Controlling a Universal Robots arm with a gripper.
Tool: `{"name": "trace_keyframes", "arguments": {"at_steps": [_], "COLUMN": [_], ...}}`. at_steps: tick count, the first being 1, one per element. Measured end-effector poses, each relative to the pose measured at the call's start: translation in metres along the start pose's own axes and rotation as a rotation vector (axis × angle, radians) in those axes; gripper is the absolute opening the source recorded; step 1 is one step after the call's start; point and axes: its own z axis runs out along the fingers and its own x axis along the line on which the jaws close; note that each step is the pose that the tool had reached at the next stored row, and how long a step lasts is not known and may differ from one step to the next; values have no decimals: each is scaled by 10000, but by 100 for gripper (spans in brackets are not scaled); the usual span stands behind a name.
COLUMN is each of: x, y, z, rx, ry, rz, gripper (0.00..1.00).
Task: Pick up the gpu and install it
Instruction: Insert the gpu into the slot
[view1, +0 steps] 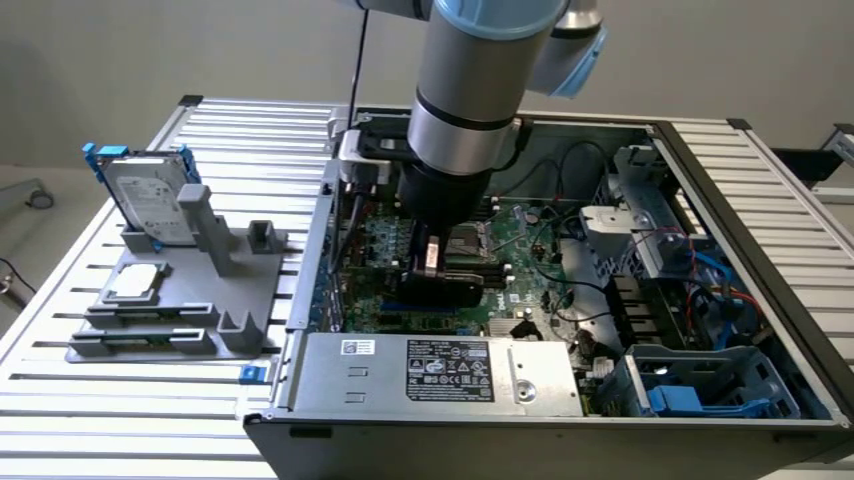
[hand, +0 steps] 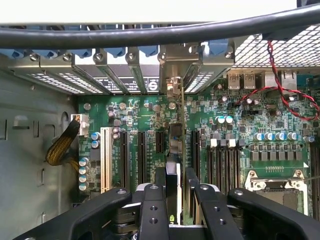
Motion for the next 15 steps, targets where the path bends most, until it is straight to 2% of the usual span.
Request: {"name": "trace_keyframes", "arguments": {"at_steps": [3, 10, 15], "x": [-1, -1, 1], "y": [-4, -9, -15], "z": [1, 2, 16], "rx": [-14, -19, -22], "ry": [-12, -93, -107], "rz": [-3, -18, -19], "gripper": [27, 27, 27]}}
